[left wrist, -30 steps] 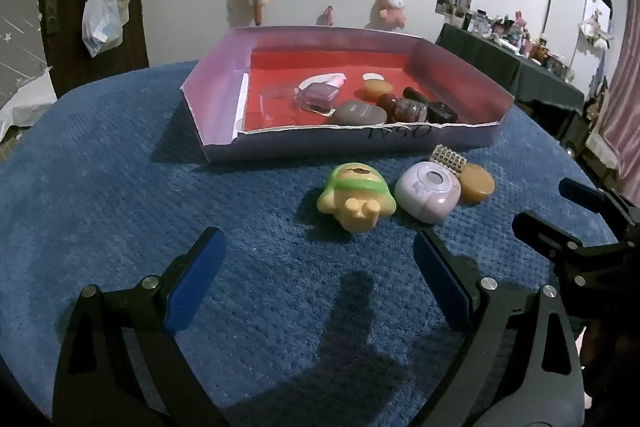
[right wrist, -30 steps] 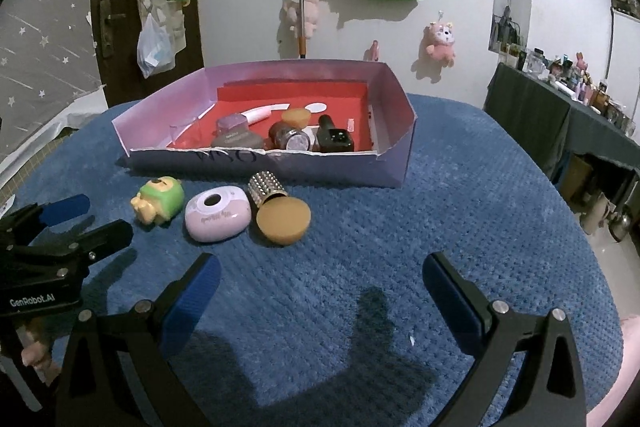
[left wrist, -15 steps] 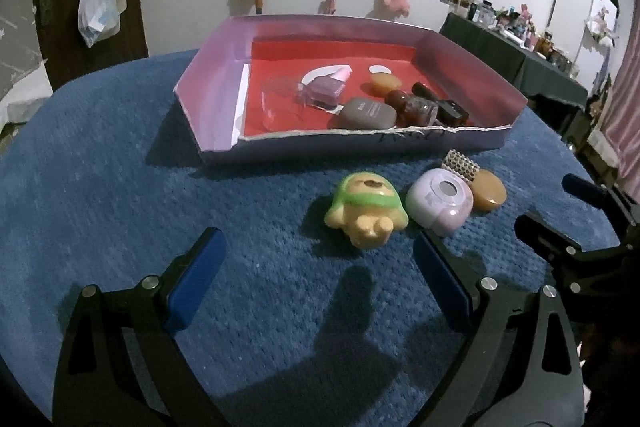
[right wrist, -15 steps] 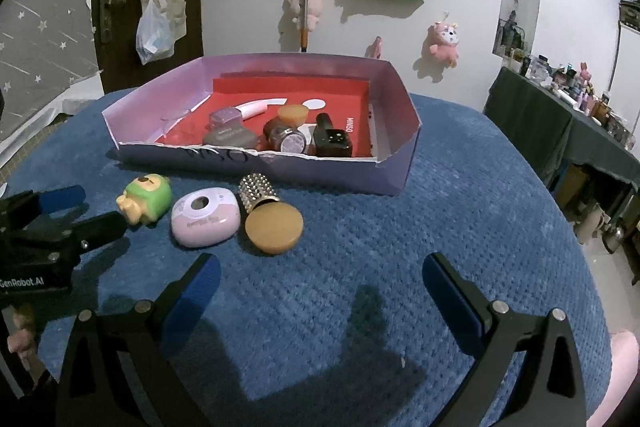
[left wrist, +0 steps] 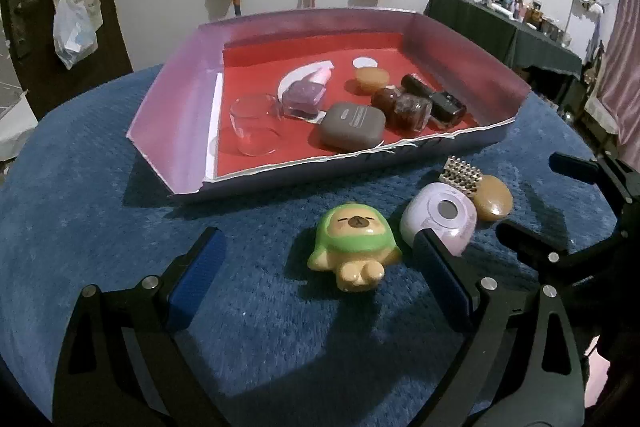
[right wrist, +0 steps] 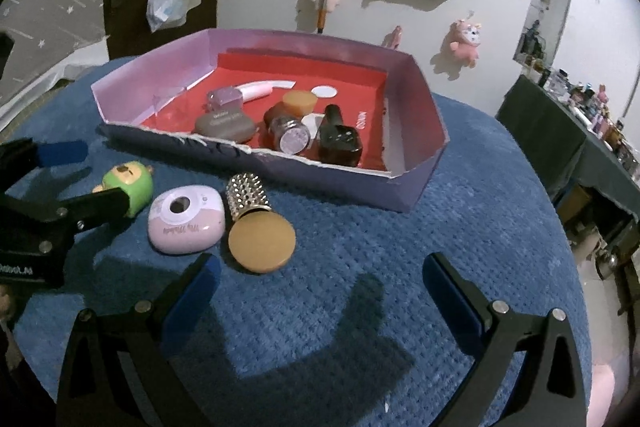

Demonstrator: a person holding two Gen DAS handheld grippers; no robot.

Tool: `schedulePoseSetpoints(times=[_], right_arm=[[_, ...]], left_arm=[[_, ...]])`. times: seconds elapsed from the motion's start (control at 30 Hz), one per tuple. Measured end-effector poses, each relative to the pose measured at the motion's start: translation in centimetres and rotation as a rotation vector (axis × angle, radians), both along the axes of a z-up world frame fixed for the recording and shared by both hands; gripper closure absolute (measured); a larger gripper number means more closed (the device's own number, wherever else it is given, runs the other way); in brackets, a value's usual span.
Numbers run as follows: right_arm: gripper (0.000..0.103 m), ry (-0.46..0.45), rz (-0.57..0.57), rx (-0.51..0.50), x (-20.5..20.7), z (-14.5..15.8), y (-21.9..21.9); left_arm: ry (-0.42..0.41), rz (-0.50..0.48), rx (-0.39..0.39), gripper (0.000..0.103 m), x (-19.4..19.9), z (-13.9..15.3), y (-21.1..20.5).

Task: Organize rigid objects
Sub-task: 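Move the left gripper to the green-hooded figurine while the right gripper approaches the second tan sponge, then grasp the green-hooded figurine with the left gripper while the right gripper grasps the tan sponge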

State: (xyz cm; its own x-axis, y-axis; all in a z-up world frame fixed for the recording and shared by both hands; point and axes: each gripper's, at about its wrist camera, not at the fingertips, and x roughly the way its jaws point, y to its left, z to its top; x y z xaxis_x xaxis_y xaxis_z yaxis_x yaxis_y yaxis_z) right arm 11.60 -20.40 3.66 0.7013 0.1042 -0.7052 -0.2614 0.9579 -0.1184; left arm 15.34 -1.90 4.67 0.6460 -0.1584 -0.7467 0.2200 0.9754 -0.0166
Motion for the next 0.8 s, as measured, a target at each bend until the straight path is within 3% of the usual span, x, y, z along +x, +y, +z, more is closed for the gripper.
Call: schedulePoseSetpoints(times=[0.33,0.53,0.8], right_arm=[[0.001,0.074,0.053,0.033,2.0,-0.7,0.0],[0.010,0.155,0.069,0.101,3.2,-1.4,-0.6],[0.020,0.144,0.058,0.116,3.5,-1.2,-0.7]], left_arm=[[0.031,-0.019,0.026,0.007,1.4,-1.1,-0.3],[0.053,-0.022,0.008,0.007,2.1,-1.6,-0.1],[0.083,-0.034,-0.031,0.010,2.4,-2.1,0.0]])
